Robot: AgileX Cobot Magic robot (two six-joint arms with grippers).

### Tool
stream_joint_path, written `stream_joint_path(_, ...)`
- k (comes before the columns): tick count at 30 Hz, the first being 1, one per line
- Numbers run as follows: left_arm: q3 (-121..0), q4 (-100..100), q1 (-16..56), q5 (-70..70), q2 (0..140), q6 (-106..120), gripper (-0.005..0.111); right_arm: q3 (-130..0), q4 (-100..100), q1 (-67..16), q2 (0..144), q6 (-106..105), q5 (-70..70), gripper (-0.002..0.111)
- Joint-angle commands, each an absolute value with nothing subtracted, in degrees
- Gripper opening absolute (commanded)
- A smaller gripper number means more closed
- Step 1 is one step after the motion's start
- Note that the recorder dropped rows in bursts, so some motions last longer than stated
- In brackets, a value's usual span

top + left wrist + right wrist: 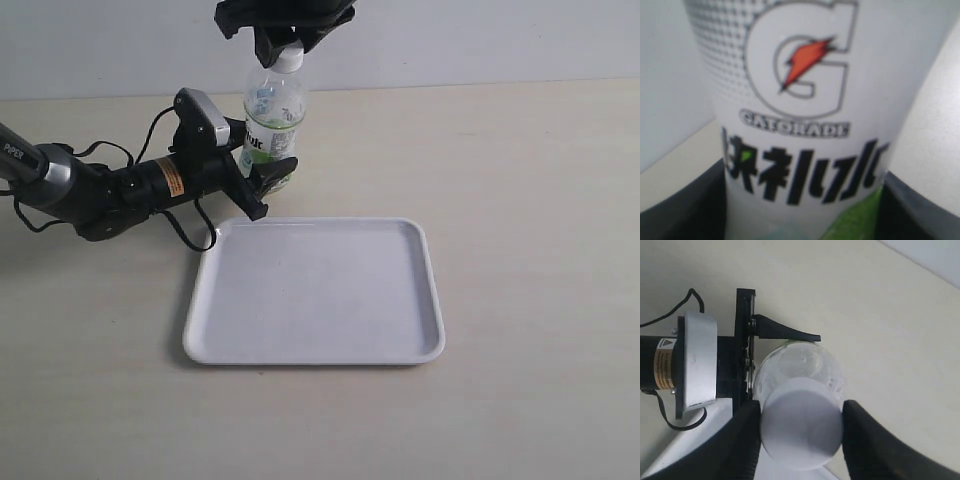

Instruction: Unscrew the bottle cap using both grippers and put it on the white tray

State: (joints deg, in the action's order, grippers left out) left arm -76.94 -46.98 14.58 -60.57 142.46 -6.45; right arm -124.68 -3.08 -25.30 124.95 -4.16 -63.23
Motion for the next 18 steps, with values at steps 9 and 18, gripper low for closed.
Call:
stream_joint_path(9,-76.49,-47.83,14.93,-58.76,142.48,-6.43,0.0,-125.03,-2.41,-25.32,124.81,-22.91,-64.13,0.0)
stream_joint_path(18,-76.49,-48.32,14.93,-58.49,142.48,-6.56,0.0,-125.03,-2.41,-25.32,124.81,-39.07,-64.13,0.0)
